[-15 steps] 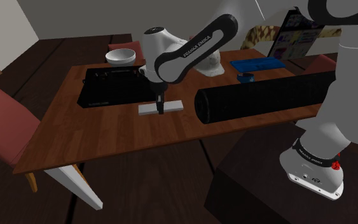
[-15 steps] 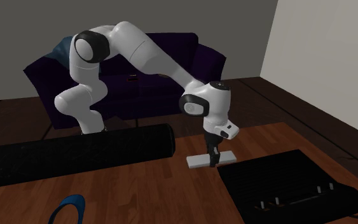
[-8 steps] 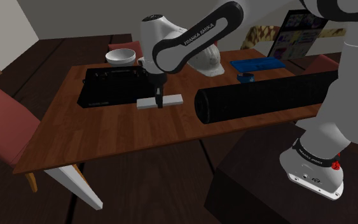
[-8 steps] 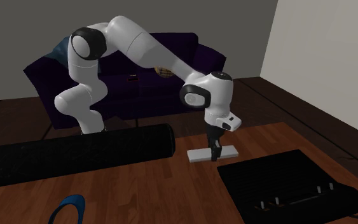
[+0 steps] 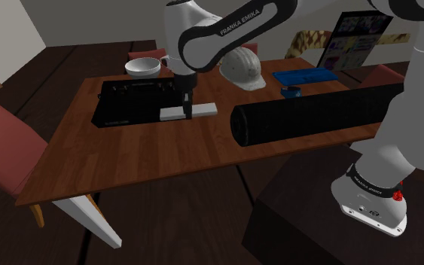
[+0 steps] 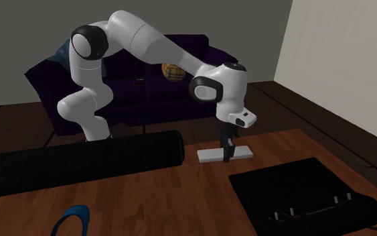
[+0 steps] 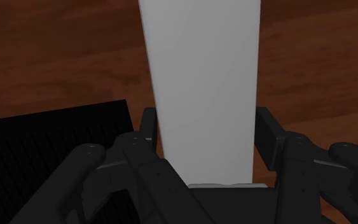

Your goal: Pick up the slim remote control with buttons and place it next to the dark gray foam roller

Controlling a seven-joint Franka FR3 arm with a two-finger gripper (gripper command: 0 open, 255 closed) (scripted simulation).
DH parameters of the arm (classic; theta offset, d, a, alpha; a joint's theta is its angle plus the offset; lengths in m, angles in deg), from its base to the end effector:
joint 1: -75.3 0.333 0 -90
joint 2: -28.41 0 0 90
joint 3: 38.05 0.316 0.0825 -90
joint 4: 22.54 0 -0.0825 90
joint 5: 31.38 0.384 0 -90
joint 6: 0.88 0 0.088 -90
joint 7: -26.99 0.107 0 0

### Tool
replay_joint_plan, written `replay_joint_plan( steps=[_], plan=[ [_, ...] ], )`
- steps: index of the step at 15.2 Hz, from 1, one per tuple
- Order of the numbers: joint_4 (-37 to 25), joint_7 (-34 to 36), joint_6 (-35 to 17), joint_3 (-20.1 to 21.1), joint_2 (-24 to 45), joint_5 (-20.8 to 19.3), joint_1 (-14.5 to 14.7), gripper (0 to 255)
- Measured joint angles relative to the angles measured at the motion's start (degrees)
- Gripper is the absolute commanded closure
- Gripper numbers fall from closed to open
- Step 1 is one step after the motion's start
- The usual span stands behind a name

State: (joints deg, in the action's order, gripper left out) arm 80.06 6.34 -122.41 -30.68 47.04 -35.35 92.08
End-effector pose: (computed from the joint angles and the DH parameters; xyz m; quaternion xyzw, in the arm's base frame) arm 0.5865 0.2531 0.3725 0.9188 0.3945 0.0045 0.0090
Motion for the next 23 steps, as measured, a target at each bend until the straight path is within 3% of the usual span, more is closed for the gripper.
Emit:
replay_joint_plan(
  steps=[23],
  plan=[
    [-11.48, -0.80, 16.01, 0.34, -4.57, 0.95, -0.03, 255]
  ],
)
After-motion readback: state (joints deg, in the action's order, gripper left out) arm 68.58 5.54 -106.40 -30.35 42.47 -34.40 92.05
